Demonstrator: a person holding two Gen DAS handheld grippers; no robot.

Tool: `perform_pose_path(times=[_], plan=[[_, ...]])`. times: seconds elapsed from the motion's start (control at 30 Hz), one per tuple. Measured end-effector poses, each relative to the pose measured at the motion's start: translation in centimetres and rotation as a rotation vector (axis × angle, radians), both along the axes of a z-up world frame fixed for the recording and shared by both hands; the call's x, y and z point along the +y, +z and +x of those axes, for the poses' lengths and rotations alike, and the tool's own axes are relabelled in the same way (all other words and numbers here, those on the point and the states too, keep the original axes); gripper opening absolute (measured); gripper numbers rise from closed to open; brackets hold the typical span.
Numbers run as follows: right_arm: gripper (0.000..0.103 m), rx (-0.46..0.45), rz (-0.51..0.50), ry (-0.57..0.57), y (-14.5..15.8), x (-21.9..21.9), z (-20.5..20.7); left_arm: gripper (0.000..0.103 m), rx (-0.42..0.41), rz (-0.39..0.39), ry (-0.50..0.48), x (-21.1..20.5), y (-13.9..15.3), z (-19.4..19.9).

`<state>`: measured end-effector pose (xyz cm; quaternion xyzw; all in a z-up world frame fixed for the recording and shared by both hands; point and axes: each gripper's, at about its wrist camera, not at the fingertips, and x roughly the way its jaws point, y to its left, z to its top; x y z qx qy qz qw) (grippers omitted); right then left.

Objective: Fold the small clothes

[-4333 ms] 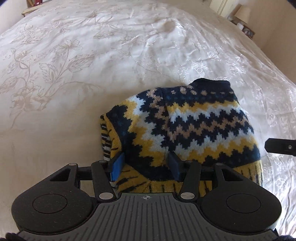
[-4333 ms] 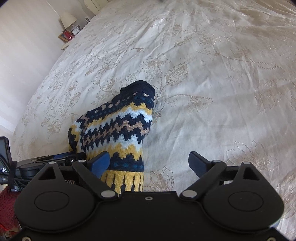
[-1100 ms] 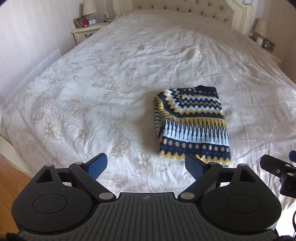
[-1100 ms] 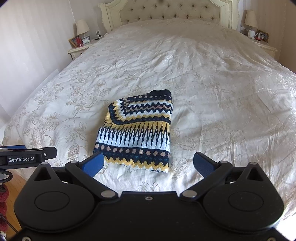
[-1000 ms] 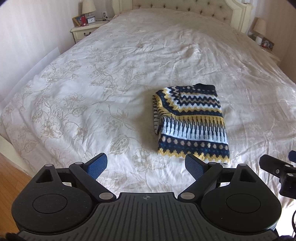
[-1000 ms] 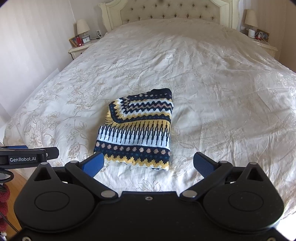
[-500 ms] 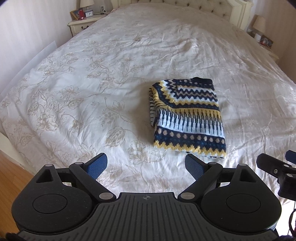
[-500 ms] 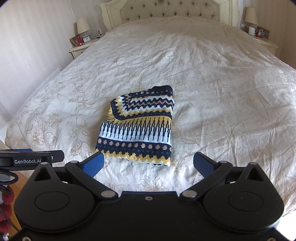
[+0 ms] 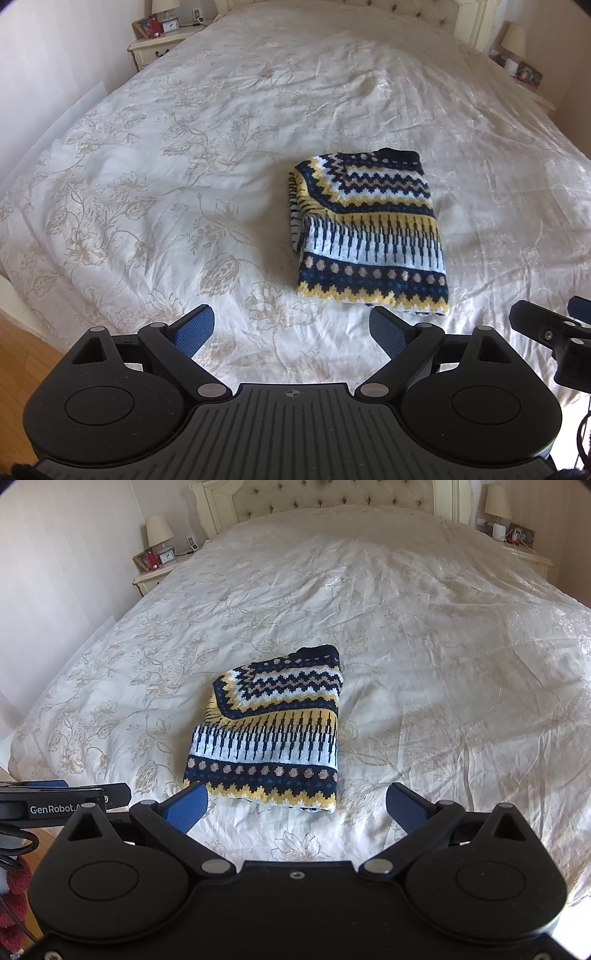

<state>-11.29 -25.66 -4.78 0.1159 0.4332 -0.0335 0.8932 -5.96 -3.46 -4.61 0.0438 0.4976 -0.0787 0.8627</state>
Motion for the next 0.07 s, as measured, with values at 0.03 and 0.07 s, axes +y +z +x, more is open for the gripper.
perform_pose_path(times=[0.03, 0.07], plan=[[0.102, 0.003, 0.002, -0.002, -0.09, -0.15, 0.12, 0.091, 0.004, -0.003, -0.003, -0.12, -0.06, 0.12], [0.102, 0.005, 0.004, -0.002, -0.16, -0.29, 0.25, 0.091, 0.007, -0.005, -0.006, -0.24, -0.12, 0.23]])
